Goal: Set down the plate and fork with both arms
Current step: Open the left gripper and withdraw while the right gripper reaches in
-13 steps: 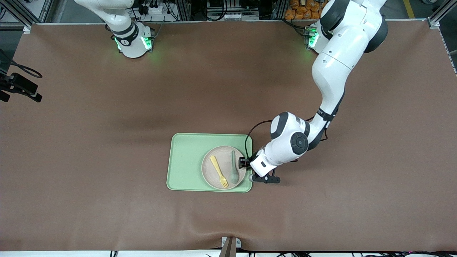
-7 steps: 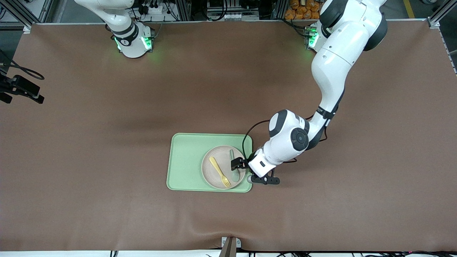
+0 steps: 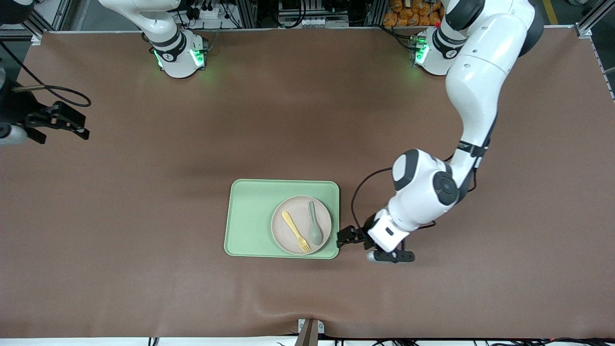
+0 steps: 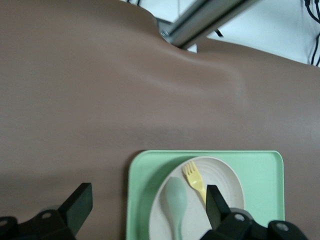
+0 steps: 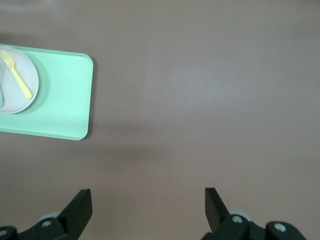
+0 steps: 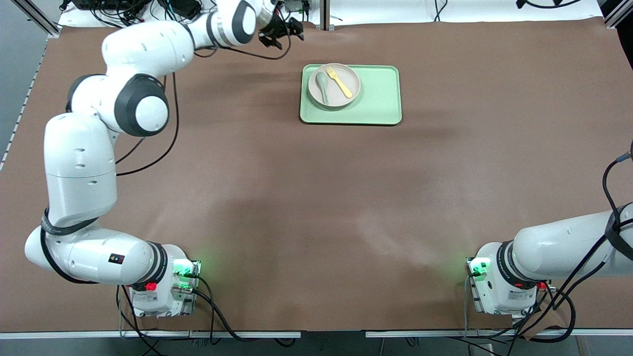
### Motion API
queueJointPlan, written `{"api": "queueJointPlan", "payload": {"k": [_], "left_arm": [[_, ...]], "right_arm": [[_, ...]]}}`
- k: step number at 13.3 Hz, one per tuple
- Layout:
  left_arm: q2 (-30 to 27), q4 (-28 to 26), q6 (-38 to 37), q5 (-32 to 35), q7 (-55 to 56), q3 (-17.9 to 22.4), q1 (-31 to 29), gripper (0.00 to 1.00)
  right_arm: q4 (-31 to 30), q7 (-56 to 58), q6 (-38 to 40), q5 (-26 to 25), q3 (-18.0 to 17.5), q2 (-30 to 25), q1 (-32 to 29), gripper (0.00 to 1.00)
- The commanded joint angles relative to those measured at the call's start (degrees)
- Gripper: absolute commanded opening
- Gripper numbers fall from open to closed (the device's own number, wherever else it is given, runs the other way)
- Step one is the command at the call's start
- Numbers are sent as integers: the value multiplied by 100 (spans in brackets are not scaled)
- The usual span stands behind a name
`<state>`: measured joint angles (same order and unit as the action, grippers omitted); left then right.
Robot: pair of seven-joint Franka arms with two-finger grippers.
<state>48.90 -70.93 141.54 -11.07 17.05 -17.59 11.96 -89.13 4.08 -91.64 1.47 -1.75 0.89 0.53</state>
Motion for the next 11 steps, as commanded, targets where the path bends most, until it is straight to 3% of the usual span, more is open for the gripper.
{"api": "queueJointPlan", "payload": {"k": [1,5,8,11], "left_arm": [[-503,-193,-494,158,70,2,-429,100],[-882,-193,-1039,176,79,36,-1115,100],[-1172,-193,-1469,675,35,19,-1581,100],[-1488,-193,-1943,1149,35,28,-1819,100]], "right_arm": [[114,330,-20,151,17,192,166,100],[124,375,-502,117,26,603,850,100],[211,383,-1187,222,9,1060,939,100],[763,357,-1374,161,26,1780,1509,100]]}}
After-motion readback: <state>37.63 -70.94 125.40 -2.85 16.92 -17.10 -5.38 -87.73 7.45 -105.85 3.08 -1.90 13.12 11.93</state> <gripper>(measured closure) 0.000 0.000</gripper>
